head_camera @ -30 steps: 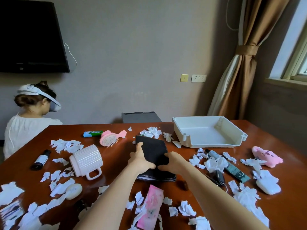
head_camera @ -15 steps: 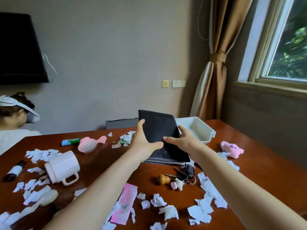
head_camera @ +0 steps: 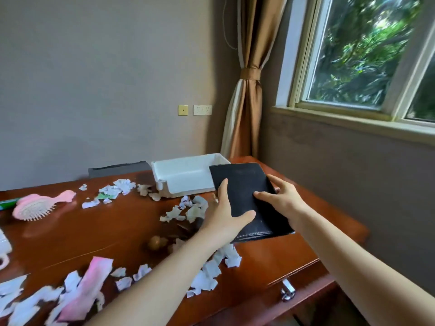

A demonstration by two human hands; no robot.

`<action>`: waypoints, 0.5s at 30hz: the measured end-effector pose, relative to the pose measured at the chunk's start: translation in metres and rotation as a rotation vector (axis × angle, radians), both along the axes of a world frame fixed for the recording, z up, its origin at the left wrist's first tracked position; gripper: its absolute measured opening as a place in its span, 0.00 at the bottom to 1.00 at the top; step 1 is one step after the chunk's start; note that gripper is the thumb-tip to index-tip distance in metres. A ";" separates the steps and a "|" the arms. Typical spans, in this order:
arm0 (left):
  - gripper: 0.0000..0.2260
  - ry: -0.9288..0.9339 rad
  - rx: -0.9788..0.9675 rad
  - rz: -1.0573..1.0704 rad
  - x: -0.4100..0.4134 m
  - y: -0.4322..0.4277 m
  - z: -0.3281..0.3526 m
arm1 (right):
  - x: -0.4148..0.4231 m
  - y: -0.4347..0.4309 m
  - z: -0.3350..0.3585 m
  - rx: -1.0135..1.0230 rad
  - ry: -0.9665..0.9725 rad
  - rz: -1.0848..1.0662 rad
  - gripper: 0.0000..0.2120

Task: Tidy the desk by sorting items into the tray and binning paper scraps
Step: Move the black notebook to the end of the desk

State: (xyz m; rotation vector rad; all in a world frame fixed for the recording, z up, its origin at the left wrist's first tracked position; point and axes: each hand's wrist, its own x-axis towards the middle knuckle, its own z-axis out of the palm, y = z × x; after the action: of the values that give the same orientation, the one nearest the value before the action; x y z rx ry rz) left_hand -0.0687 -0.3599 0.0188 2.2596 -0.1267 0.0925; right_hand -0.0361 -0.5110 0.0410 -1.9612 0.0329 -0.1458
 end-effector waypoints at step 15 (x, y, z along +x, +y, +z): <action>0.33 -0.113 0.772 -0.586 0.043 -0.106 -0.055 | 0.020 -0.142 -0.071 -0.057 0.201 -0.251 0.24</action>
State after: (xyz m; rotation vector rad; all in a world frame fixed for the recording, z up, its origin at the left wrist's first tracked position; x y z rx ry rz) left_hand -0.0256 -0.4658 -0.0359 2.8645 -1.0238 -0.1729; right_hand -0.0164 -0.6533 -0.0303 -2.0164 0.4119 -0.1145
